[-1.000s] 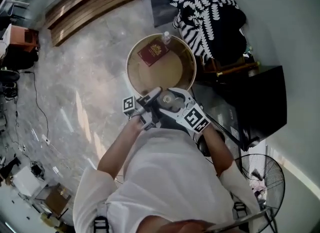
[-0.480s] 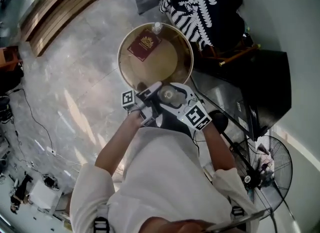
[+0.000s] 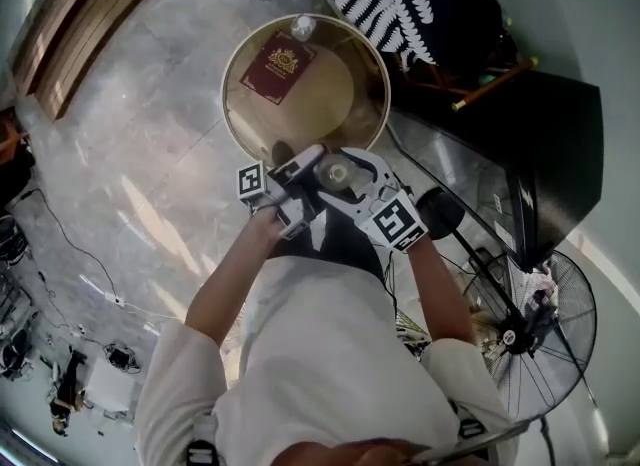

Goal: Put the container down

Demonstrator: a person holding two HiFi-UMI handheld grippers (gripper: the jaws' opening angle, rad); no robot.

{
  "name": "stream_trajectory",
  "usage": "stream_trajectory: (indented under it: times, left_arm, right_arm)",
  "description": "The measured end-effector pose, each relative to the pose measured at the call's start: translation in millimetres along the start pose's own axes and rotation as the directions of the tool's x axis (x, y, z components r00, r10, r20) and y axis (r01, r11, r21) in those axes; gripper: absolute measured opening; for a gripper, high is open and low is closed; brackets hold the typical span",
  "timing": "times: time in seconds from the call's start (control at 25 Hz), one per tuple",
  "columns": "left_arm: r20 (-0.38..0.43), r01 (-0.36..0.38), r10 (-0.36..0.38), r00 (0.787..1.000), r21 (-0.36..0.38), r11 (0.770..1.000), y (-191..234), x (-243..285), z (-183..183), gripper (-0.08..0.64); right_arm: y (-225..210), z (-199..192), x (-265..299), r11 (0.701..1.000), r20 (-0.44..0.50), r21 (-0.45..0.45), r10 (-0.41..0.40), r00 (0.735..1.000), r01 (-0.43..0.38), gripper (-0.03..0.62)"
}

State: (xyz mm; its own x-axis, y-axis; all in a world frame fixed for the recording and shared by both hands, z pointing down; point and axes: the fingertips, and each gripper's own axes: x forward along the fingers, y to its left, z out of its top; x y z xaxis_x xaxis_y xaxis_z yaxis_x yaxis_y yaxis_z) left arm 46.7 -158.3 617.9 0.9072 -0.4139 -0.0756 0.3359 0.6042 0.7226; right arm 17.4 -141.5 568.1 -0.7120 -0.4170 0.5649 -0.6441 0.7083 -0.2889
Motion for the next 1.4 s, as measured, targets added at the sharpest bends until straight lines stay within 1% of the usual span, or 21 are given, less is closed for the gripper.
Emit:
stream_trajectory:
  times: [0.16, 0.28, 0.36, 0.48, 0.64, 0.84, 1.16, 1.4]
  left_arm:
    - [0.004, -0.023, 0.023, 1.0, 0.004, 1.0, 25.9, 1.1, 30.8, 0.291]
    - [0.004, -0.032, 0.032, 0.999, 0.017, 0.999, 28.2, 5.7, 42.6, 0.29]
    - [0.007, -0.035, 0.035, 0.999, 0.022, 0.999, 28.5, 8.0, 48.2, 0.29]
    - [0.02, -0.037, 0.036, 0.999, 0.022, 0.999, 41.2, 10.3, 65.5, 0.291]
    - [0.037, -0.054, 0.052, 0.998, 0.047, 0.997, 65.5, 10.5, 92.8, 0.291]
    - [0.056, -0.065, 0.061, 0.997, 0.061, 0.996, 83.2, 7.6, 115.8, 0.291]
    - [0.084, -0.065, 0.059, 0.995, 0.074, 0.995, 119.8, -5.0, 149.7, 0.291]
    - [0.109, -0.088, 0.078, 0.991, 0.091, 0.992, 148.1, -27.6, 172.3, 0.291]
  right_arm:
    - [-18.0, -26.8, 22.6, 0.999, 0.011, 0.045, -0.001, 1.0, 0.001, 0.33]
    - [-27.8, -30.0, 30.0, 0.995, 0.028, 0.096, -0.01, 1.0, 0.007, 0.33]
    - [-32.8, -30.3, 33.3, 0.993, 0.032, 0.113, -0.024, 0.999, 0.021, 0.33]
    - [-44.9, -44.0, 45.2, 0.991, 0.038, 0.126, -0.043, 0.998, 0.038, 0.33]
    - [-61.2, -70.5, 64.1, 0.99, 0.036, 0.134, -0.054, 0.998, 0.049, 0.33]
    - [-77.1, -91.4, 80.5, 0.985, 0.025, 0.164, -0.066, 0.997, 0.061, 0.33]
    - [-117.6, -133.7, 106.8, 0.974, 0.012, 0.19, -0.13, 0.991, 0.126, 0.33]
    - [-149.2, -172.1, 129.4, 0.961, -0.006, 0.211, -0.179, 0.984, 0.177, 0.33]
